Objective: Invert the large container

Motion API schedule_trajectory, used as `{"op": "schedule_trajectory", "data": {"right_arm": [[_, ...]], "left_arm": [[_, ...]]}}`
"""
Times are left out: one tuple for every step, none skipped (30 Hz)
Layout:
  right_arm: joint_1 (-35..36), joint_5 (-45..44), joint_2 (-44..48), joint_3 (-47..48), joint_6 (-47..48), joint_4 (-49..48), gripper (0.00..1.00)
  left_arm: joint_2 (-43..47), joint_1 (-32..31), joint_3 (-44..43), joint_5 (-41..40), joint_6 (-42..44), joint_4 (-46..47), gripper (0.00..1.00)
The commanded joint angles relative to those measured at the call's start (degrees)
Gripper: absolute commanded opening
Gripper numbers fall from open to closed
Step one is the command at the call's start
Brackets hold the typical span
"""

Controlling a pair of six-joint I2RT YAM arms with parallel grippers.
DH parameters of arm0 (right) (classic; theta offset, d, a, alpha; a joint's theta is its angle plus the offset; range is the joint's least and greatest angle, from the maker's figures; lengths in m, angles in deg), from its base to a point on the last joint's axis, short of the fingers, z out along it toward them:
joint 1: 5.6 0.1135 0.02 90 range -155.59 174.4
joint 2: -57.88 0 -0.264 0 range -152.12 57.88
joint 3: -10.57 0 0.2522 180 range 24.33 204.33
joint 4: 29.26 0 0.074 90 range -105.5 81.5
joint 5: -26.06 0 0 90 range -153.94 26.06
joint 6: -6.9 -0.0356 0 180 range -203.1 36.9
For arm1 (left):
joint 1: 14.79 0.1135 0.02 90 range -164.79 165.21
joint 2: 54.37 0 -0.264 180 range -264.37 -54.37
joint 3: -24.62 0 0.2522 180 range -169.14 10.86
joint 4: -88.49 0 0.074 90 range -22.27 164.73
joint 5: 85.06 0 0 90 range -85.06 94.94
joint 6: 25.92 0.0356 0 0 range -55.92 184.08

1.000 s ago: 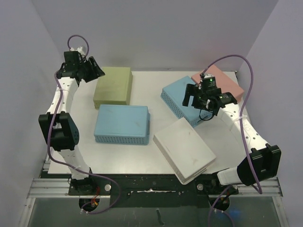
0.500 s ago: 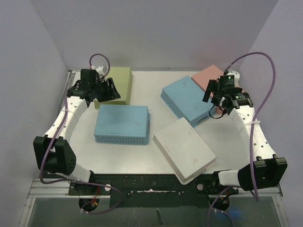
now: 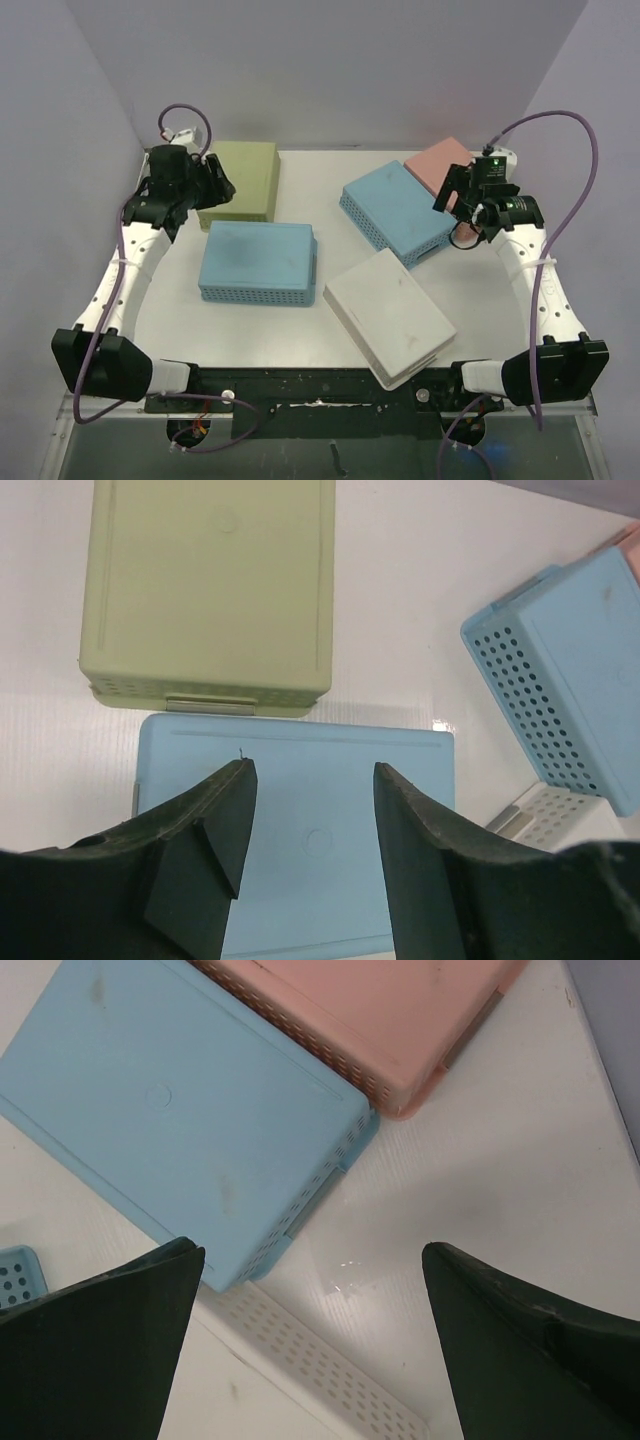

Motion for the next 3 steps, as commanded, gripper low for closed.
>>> {"op": "schedule_trajectory", "data": {"right_arm": [[-0.15,1.81,1.61,0.17,-0.57,-2.75,0.98],[-0.14,1.82,1.55,0.18,-0.57,-2.78,0.98],[-0.16,1.85,1.53,0.18,-0.57,-2.80,0.98]], "left_arm": [[0.98,0.13,-0.19,-2.49,-0.45,4.06,0.49],[0.58,0.12,-0.47,-2.40,-0.41,3.66,0.49],[0.22,0.12,-0.81,-2.26,-0.41,3.32,0.49]]}}
